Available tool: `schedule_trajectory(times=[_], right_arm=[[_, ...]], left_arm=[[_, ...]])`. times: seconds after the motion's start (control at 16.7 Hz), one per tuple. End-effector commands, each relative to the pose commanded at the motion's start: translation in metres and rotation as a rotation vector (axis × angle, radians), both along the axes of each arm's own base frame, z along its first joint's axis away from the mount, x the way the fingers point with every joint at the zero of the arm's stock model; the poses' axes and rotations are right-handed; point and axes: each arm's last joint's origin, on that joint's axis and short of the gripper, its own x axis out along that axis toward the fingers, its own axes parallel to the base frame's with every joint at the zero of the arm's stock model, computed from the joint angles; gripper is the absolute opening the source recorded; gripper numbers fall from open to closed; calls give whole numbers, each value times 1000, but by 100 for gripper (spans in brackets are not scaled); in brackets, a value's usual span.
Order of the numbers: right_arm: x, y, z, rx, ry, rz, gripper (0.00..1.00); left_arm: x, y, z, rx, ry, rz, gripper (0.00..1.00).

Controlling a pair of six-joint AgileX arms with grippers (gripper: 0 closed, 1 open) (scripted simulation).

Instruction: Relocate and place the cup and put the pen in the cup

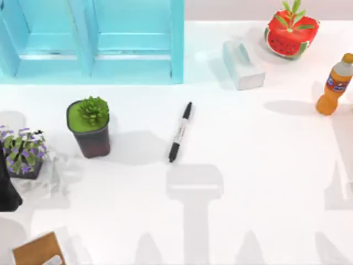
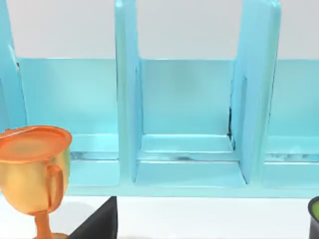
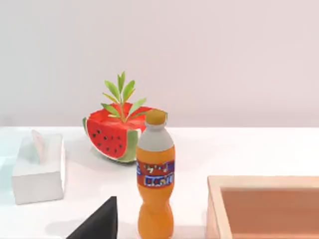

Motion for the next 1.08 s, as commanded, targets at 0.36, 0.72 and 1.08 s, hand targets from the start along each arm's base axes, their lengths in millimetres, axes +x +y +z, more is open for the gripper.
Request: schedule_trajectory(times=[0.36,0.72,1.08], right_arm=[[1,-4,19,-33,89,-36,100],[32,-21,87,-118,474,-121,100],[117,-69,116,-117,1049,-127,100]], left_arm=[[0,0,0,0,0,0,100],[0,0,0,0,0,0,100],[0,0,0,0,0,0,100]])
